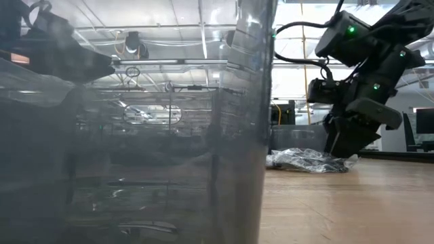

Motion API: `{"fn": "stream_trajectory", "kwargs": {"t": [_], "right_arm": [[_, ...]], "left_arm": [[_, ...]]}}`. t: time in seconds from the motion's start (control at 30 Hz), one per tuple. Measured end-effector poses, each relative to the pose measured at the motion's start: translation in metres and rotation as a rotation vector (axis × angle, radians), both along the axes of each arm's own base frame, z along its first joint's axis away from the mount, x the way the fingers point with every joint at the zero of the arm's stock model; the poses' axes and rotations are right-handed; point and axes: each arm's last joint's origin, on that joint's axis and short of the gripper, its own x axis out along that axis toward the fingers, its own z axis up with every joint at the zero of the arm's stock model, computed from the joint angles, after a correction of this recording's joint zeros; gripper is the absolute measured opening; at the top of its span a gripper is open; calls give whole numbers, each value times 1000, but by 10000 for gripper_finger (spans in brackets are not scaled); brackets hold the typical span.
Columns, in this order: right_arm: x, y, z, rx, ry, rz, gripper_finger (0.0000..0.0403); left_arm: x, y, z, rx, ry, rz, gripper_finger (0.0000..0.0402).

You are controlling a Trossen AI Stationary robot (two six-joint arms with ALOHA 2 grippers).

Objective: Pick & Place Travel size toiletries
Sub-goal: Put the right toothpaste into the top right black bin

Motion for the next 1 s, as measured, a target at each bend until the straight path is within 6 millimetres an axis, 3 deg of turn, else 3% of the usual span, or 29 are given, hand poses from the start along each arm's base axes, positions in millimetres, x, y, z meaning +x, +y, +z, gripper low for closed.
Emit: {"fn": "stream_trajectory", "kwargs": {"t": [0.43, 1.0], "right_arm": [[3, -5, 1, -13, -46, -41, 202], [-5, -11, -12, 17, -91, -18, 202]], "left_arm": [[0, 0, 0, 0, 0, 0, 310], [0, 0, 0, 0, 0, 0, 310]]}}
